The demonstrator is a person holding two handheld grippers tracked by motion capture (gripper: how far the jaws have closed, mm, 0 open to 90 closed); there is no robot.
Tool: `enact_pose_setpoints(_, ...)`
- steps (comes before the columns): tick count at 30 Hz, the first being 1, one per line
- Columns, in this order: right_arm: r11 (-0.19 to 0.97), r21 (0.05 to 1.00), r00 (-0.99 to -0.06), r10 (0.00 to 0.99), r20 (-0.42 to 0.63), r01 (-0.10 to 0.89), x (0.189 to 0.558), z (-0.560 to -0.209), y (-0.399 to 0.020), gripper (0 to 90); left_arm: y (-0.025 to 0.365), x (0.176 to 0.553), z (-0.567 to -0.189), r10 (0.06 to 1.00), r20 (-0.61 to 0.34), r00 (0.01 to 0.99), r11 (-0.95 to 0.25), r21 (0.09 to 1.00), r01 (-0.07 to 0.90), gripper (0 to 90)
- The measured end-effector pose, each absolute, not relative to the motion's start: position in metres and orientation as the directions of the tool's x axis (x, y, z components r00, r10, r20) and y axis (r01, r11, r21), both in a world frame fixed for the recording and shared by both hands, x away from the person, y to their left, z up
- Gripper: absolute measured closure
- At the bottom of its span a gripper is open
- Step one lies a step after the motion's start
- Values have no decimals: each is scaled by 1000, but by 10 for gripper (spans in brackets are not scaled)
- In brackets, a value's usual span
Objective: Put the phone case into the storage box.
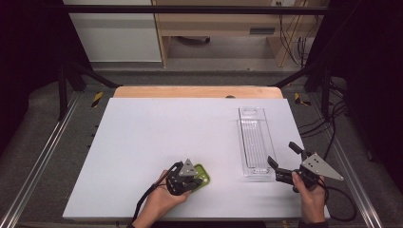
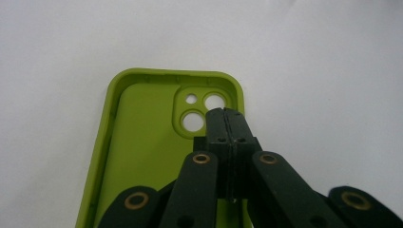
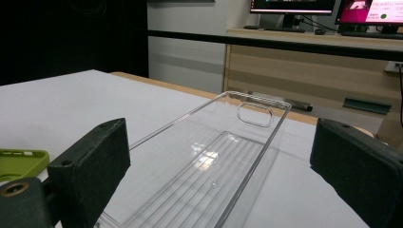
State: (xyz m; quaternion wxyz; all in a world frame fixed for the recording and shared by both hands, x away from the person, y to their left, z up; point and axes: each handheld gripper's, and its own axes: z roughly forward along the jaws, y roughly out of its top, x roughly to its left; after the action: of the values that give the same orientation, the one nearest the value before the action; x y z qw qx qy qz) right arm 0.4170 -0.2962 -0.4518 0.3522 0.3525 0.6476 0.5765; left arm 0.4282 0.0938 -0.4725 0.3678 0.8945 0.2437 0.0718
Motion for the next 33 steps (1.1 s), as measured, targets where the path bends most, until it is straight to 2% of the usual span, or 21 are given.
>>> enact_pose_setpoints(7,98,994,-504,861,-61,47,417,-451,-294,61,109,426,-460,498,1,867,-551,773,315,894)
enact_pose_setpoints(10,96,994,-504,862,-59,49,417,-452,-294,60,119,425,-453,505,28,863,-527,801,283,845)
enact_pose_setpoints(12,96,994,-505,861,-59,47,417,-452,-294,59,124,423,-448,512,50,857,-510,821,257,775)
enact_pose_setpoints(15,92,995,-505,861,-58,43,416,-451,-294,56,131,420,-442,529,85,845,-505,831,233,602)
enact_pose_setpoints(18,89,995,-507,860,-57,38,414,-450,-294,51,139,420,-439,551,86,830,-487,841,236,395)
enact_pose_setpoints(22,87,996,-507,860,-57,35,413,-449,-293,47,149,418,-443,551,50,833,-486,830,272,211)
enact_pose_setpoints(26,87,996,-509,859,-58,34,411,-449,-292,46,154,415,-451,559,28,829,-493,815,305,104)
enact_pose_setpoints(33,91,995,-510,858,-60,37,412,-449,-292,46,159,414,-464,548,4,837,-526,779,341,71)
